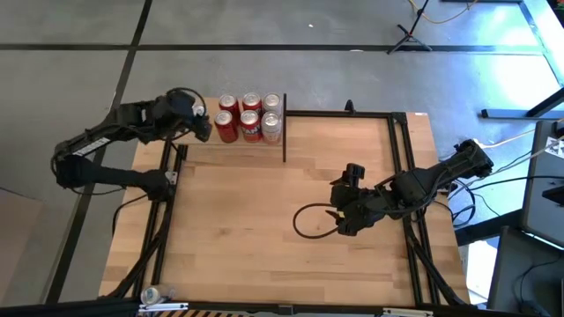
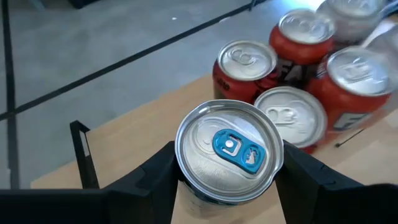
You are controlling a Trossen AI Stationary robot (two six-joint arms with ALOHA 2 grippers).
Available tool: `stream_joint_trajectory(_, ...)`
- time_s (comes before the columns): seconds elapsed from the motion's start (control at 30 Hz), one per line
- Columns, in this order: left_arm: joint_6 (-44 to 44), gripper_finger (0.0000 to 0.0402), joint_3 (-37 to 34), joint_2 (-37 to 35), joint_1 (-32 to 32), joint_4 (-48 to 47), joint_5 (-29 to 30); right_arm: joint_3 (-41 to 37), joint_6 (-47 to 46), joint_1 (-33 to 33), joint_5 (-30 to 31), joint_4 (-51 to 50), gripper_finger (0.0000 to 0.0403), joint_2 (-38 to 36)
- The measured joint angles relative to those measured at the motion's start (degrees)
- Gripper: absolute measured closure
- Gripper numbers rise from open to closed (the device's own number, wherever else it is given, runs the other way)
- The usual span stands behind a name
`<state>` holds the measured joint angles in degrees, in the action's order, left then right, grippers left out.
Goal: Place canned beverage on shelf
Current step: Put the right blue soda can on the shelf
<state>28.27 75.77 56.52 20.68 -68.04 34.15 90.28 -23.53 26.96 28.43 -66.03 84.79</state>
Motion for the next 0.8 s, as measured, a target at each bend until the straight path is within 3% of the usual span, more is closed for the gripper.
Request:
stream_joint_trajectory(0.37,-11.89,0.021,-4.05,0.06,14.45,9.54,-9.13,0.0,-1.42,0.0,-1.0,0.0,0.0045,0.02)
stream_joint_trajectory(0.63,-16.73,0.021,-4.65,0.3,20.2,15.1,-13.46,0.0,-3.12,0.0,-1.01,0.02,0.0045,0.02)
stream_joint_trajectory(0.8,-16.62,0.021,-9.65,0.39,22.61,19.31,-19.19,0.0,-3.35,0.0,-1.01,0.03,0.0045,0.02)
